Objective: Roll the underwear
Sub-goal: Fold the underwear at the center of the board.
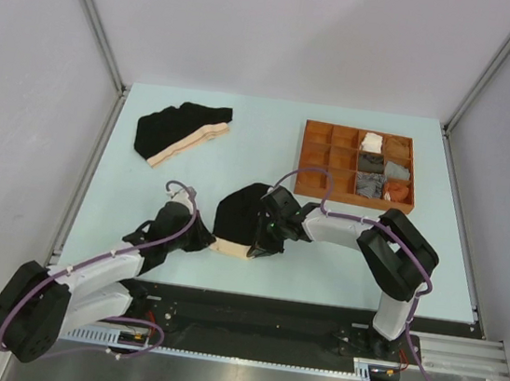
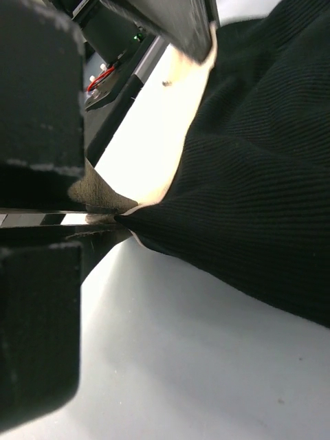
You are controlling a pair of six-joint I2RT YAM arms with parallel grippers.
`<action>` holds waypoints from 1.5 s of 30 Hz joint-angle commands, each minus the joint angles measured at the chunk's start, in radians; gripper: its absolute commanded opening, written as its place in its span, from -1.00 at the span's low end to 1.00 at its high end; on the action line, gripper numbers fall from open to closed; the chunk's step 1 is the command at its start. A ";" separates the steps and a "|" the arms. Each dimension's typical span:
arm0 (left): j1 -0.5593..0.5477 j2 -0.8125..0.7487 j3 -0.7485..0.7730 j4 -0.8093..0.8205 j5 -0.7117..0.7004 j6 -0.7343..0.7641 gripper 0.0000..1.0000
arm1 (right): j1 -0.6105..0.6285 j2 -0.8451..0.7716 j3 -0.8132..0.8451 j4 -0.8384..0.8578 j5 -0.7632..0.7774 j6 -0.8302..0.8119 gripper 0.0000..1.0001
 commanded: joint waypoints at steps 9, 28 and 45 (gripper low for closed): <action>-0.152 0.004 0.191 -0.051 -0.097 0.174 -0.99 | 0.012 0.069 -0.023 -0.067 0.113 -0.035 -1.00; -0.281 0.145 0.311 -0.278 -0.365 0.142 -0.99 | 0.006 0.044 -0.023 -0.108 0.148 -0.050 -1.00; -0.198 0.093 0.236 -0.429 -0.423 0.042 -0.99 | 0.009 0.066 -0.023 -0.134 0.176 -0.064 -1.00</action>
